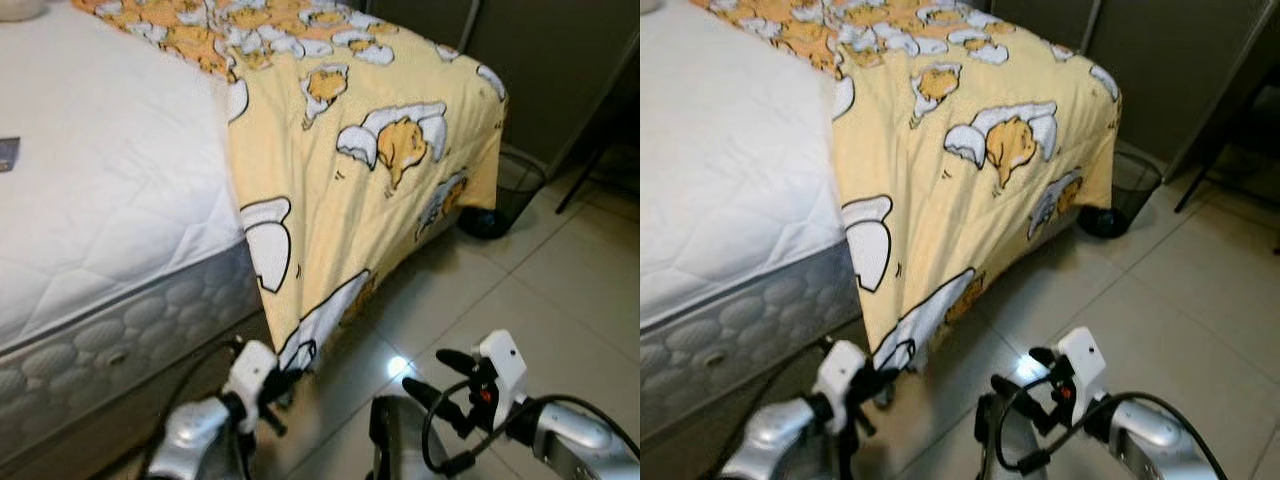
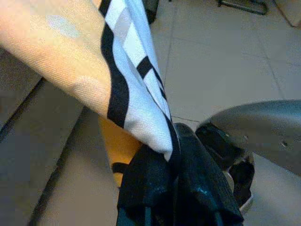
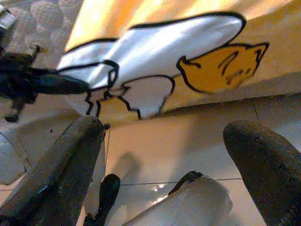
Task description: Clean up the room
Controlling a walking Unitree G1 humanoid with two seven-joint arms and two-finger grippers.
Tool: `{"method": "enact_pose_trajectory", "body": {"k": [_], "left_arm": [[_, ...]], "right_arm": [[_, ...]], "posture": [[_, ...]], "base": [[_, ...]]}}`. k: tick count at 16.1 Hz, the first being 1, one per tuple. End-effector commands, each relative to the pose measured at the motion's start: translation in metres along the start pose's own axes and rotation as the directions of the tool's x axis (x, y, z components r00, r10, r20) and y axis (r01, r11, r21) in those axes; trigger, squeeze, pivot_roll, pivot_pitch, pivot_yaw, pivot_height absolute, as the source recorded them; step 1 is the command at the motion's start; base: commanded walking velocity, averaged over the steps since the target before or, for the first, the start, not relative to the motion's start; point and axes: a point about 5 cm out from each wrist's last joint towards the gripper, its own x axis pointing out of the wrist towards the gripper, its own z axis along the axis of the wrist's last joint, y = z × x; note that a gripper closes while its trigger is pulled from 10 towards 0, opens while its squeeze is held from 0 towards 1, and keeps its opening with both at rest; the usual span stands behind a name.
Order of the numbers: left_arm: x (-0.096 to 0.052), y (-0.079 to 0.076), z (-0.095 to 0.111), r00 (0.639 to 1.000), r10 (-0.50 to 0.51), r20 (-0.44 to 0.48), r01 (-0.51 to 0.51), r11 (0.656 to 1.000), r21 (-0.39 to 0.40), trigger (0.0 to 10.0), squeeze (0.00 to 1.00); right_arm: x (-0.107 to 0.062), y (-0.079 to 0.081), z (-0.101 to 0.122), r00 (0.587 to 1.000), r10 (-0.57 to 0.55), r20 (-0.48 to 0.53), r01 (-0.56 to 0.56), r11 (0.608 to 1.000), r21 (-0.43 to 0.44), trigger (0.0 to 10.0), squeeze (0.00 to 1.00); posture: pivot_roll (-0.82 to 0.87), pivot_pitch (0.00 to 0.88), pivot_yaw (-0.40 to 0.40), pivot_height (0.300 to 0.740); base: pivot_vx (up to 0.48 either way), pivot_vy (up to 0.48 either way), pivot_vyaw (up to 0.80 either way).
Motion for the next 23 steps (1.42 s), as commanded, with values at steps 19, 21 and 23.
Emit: {"method": "enact_pose_trajectory", "body": {"k": [19, 21, 23], "left_arm": [[-0.002, 0.07, 0.148, 0.777, 0.436, 0.455, -0.367, 0.9, -0.235, 10.0, 1.0], [0.001, 0.059, 0.175, 0.729, 0.447, 0.518, -0.39, 0.894, -0.222, 10.0, 1.0], [0.005, 0.054, 0.182, 0.726, 0.459, 0.513, -0.408, 0.887, -0.216, 10.0, 1.0]], "right_arm": [[0.018, -0.031, 0.055, 0.865, -0.369, 0.339, 0.37, 0.927, 0.066, 10.0, 0.0], [0.021, -0.035, 0.079, 0.765, -0.465, 0.446, 0.481, 0.872, 0.085, 10.0, 0.0], [0.017, -0.045, 0.093, 0.657, -0.568, 0.496, 0.59, 0.797, 0.13, 10.0, 0.0]], "posture": [[-0.12, 0.0, -0.017, 0.587], [-0.12, 0.0, -0.004, 0.587], [-0.12, 0.0, 0.006, 0.587]], "base": [[0.0, 0.0, 0.0], [0.0, 0.0, 0.0], [0.0, 0.0, 0.0]]}}
